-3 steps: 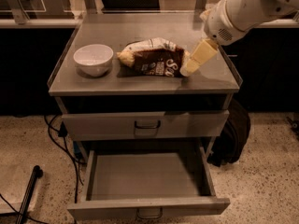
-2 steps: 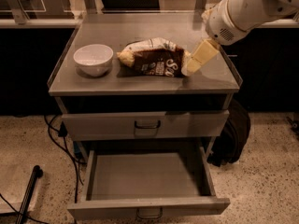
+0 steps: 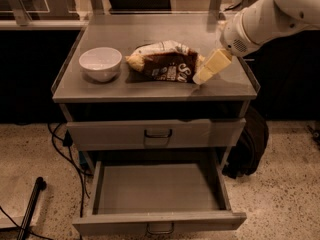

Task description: Place brown chip bag into middle drawer

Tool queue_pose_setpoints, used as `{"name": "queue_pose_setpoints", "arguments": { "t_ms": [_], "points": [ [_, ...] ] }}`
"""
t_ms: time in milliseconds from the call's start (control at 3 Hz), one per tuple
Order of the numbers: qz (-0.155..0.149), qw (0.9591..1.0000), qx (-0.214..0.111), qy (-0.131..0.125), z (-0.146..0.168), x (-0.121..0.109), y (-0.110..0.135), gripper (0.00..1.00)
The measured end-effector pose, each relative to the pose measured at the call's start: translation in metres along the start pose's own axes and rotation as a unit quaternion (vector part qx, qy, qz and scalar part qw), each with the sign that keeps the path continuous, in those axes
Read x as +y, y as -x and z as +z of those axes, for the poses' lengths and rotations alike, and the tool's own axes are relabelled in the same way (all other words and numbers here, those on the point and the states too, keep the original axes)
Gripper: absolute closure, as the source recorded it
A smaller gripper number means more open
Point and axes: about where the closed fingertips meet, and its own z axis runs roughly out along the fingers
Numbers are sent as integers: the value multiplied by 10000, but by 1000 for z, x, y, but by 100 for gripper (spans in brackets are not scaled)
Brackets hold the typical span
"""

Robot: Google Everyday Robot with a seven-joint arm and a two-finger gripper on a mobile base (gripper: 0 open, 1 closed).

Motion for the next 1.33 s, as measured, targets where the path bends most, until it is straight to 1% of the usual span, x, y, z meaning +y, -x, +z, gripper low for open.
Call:
{"name": "queue_pose_setpoints", "arguments": {
  "t_ms": [333, 667, 1000, 1333],
  "points": [
    [191, 9996, -199, -13, 22, -10, 1, 0],
    [268, 9988, -415, -36, 36, -19, 12, 0],
    [267, 9978, -608, 9, 50, -25, 28, 0],
    [215, 9968, -756, 149, 65, -23, 45, 0]
  ]
}}
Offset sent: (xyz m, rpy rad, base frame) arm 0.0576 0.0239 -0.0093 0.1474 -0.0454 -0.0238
